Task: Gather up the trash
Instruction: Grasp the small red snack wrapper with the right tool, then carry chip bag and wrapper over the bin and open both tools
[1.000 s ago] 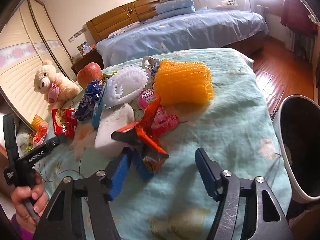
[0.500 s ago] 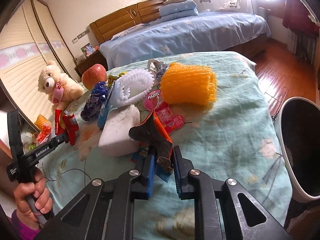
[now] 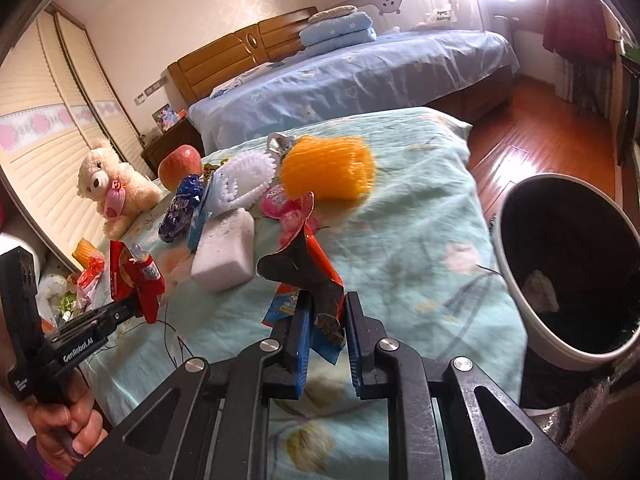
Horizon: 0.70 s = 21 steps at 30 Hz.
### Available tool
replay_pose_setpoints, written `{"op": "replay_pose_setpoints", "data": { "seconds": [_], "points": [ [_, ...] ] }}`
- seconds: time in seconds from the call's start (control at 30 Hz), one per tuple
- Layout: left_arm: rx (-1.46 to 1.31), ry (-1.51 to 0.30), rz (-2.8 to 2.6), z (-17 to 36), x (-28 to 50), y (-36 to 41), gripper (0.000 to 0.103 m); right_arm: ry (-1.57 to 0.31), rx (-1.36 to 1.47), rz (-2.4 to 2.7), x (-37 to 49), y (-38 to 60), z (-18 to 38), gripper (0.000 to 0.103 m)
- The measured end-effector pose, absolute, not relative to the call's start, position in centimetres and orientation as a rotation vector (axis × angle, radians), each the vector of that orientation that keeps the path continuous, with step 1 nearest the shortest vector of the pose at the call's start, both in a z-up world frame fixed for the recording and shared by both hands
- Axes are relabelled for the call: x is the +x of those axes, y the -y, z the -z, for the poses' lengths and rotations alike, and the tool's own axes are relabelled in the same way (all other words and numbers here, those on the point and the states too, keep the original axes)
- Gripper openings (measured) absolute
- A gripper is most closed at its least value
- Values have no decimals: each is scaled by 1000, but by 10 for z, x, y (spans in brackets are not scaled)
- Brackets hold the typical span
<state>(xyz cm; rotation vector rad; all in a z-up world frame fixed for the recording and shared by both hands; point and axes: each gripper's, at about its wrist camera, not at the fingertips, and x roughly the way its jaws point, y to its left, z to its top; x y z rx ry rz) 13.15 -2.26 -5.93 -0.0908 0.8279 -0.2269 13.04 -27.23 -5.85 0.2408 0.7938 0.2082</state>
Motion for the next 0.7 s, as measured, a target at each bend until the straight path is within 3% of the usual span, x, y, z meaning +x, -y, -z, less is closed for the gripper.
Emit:
{"op": "replay_pose_setpoints", "data": {
  "seconds": [0.7],
  "points": [
    [34,-840,431,54,125,120,12,-754,296,-82,95,341,54,16]
  ]
}}
